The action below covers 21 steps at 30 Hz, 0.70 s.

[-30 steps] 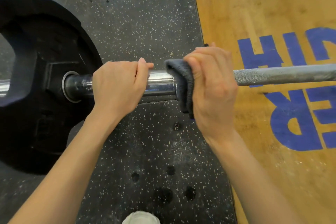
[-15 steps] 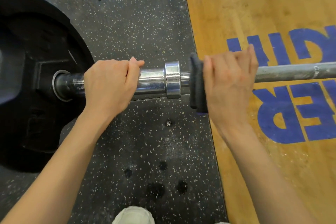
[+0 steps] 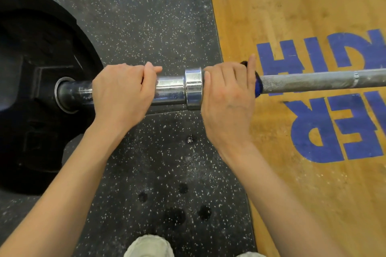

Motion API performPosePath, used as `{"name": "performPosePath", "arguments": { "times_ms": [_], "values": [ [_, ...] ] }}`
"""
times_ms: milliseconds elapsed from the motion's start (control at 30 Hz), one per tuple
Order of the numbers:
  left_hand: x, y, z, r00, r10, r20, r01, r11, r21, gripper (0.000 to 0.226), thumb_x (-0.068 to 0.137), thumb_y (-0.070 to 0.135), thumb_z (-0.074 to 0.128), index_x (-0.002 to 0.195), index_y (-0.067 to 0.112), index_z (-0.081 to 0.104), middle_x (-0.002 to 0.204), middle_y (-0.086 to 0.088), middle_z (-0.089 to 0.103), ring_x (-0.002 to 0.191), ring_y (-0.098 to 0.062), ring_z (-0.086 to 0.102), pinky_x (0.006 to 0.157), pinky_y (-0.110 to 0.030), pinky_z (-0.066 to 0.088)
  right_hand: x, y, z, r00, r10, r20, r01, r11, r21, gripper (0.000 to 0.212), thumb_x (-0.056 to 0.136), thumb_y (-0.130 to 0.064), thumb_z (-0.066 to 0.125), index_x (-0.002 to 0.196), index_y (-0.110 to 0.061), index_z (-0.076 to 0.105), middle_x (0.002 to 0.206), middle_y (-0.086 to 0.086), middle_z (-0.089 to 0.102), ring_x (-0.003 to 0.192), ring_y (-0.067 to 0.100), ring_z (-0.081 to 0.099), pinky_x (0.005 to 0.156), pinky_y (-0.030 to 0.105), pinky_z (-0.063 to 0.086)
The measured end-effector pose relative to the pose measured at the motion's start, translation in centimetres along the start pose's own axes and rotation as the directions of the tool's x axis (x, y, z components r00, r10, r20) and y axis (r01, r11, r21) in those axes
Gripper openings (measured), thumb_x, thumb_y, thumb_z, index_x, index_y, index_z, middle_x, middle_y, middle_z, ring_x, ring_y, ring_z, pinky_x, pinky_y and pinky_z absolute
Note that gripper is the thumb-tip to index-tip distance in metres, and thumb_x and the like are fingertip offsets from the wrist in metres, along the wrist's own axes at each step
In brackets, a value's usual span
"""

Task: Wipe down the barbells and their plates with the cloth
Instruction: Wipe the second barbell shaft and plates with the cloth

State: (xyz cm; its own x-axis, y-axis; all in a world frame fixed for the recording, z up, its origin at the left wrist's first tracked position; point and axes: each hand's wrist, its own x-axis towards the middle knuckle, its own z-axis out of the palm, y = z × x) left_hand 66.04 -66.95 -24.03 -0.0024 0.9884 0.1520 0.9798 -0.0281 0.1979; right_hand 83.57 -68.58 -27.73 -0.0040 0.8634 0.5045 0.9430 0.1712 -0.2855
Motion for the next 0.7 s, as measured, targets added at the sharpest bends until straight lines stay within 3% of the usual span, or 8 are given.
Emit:
{"name": "performPosePath", "arguments": {
  "times_ms": [167, 233, 267, 333, 433, 500, 567, 700],
  "values": [
    [-0.1, -0.3, 0.1, 1.0, 0.0, 0.003, 0.0, 1.0, -0.003, 0.064, 0.104, 0.036, 0.02, 0.093, 0.018, 0.08, 0.06, -0.001, 0.063, 0.054, -0.016, 0.046, 0.054, -0.028, 0.036, 0.7, 4.4, -1.2, 0.999, 0.009, -0.036, -0.012, 0.994, -0.105, 0.044, 0.111, -0.022, 0.03, 0.086, -0.01, 0.065, 0.08, 0.007, 0.061, 0.094, 0.033, 0.056, 0.123, 0.054, 0.019],
    [-0.3, -0.2, 0.3, 1.0, 0.003, -0.005, -0.003, 0.998, -0.056, 0.063, 0.105, 0.032, 0.022, 0.086, 0.011, 0.077, 0.078, 0.0, 0.074, 0.063, -0.01, 0.049, 0.089, -0.03, 0.044, 0.5, 2.0, -0.7, 0.999, 0.032, -0.029, -0.035, 0.991, -0.127, 0.035, 0.107, -0.013, 0.036, 0.088, -0.009, 0.064, 0.083, 0.01, 0.061, 0.097, 0.034, 0.057, 0.123, 0.055, 0.018],
    [-0.2, 0.0, 0.2, 1.0, 0.002, -0.006, -0.003, 0.996, -0.086, 0.062, 0.106, 0.031, 0.022, 0.085, 0.009, 0.075, 0.084, 0.0, 0.075, 0.071, -0.01, 0.055, 0.108, -0.03, 0.033, 0.3, 0.8, 0.0, 0.999, -0.001, -0.032, -0.003, 0.995, -0.104, 0.033, 0.106, -0.01, 0.037, 0.088, -0.009, 0.064, 0.083, 0.01, 0.06, 0.096, 0.034, 0.057, 0.123, 0.054, 0.02],
    [-0.1, 0.7, -0.1, 1.0, -0.011, -0.013, 0.009, 0.989, -0.15, 0.062, 0.108, 0.033, 0.021, 0.084, 0.004, 0.07, 0.071, -0.001, 0.066, 0.082, -0.014, 0.063, 0.119, -0.03, 0.018, 0.5, 0.9, 0.4, 0.994, -0.088, -0.059, 0.084, 0.994, -0.065, 0.036, 0.108, -0.015, 0.036, 0.085, -0.011, 0.064, 0.08, 0.008, 0.06, 0.088, 0.031, 0.059, 0.121, 0.049, 0.027],
    [-0.2, 3.2, -0.2, 0.997, 0.055, -0.048, -0.066, 0.961, -0.27, 0.053, 0.111, 0.027, 0.027, 0.087, 0.004, 0.069, 0.059, 0.009, 0.047, 0.061, -0.007, 0.052, 0.117, -0.032, 0.027, 1.3, 5.1, -0.8, 0.991, -0.091, -0.097, 0.076, 0.987, -0.143, 0.044, 0.11, -0.022, 0.034, 0.079, -0.011, 0.063, 0.073, 0.007, 0.059, 0.082, 0.032, 0.057, 0.116, 0.049, 0.032],
    [-0.1, 5.0, 0.3, 0.991, 0.114, -0.066, -0.13, 0.937, -0.324, 0.048, 0.11, 0.026, 0.028, 0.112, 0.012, 0.073, 0.089, 0.008, 0.073, 0.08, -0.007, 0.062, 0.111, -0.034, 0.035, 1.4, 4.6, -1.0, 0.998, -0.018, -0.058, 0.007, 0.982, -0.187, 0.041, 0.108, -0.018, 0.036, 0.08, -0.01, 0.064, 0.076, 0.01, 0.062, 0.087, 0.034, 0.057, 0.118, 0.051, 0.028],
    [0.1, 6.0, 0.9, 0.987, 0.117, -0.106, -0.143, 0.946, -0.292, 0.043, 0.109, 0.025, 0.031, 0.122, 0.019, 0.072, 0.107, 0.004, 0.076, 0.092, -0.01, 0.063, 0.096, -0.033, 0.042, 1.3, 1.7, 0.0, 0.998, -0.05, -0.024, 0.045, 0.986, -0.163, 0.03, 0.103, -0.01, 0.043, 0.08, -0.01, 0.063, 0.076, 0.011, 0.061, 0.085, 0.035, 0.058, 0.118, 0.052, 0.03],
    [0.0, 6.1, 1.5, 0.991, 0.091, -0.099, -0.112, 0.966, -0.234, 0.042, 0.108, 0.023, 0.033, 0.115, 0.021, 0.074, 0.083, 0.007, 0.072, 0.07, -0.021, 0.059, 0.069, -0.027, 0.027, 2.3, 4.6, 0.0, 0.977, -0.184, -0.108, 0.164, 0.971, -0.172, 0.039, 0.106, -0.016, 0.043, 0.071, -0.012, 0.059, 0.065, 0.008, 0.056, 0.072, 0.031, 0.057, 0.11, 0.05, 0.043]
  ]
}}
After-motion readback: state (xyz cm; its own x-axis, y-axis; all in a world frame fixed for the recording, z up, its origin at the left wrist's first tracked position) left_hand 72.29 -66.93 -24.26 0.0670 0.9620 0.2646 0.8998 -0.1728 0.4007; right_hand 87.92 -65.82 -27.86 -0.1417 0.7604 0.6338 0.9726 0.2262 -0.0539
